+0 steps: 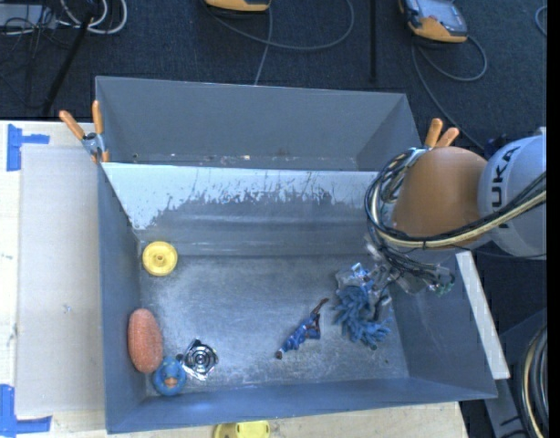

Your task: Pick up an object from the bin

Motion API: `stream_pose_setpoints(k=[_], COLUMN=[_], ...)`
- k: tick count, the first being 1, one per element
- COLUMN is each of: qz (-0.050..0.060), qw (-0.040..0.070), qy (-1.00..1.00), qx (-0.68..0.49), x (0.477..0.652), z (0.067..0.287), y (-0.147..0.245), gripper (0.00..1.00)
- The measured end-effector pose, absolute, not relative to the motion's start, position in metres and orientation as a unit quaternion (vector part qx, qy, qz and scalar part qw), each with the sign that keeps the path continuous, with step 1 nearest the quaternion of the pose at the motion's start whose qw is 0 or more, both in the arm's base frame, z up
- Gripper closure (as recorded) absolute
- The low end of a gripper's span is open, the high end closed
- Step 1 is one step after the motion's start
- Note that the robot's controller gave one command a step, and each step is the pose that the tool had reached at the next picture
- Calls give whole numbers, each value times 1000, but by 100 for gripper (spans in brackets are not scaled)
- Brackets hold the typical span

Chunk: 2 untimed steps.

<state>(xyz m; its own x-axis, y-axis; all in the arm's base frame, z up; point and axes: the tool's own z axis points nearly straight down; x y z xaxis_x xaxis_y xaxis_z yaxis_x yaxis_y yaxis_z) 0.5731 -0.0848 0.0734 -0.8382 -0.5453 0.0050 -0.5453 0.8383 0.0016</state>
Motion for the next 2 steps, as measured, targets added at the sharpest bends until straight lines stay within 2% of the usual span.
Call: stream_pose_setpoints(k=[1,2], qz=[-1,0], qw=[3,-2], qy=[-959,-913], qx=[284,407], x=[571,578], z=[78,95], y=[-85,-101], gripper=[100,0])
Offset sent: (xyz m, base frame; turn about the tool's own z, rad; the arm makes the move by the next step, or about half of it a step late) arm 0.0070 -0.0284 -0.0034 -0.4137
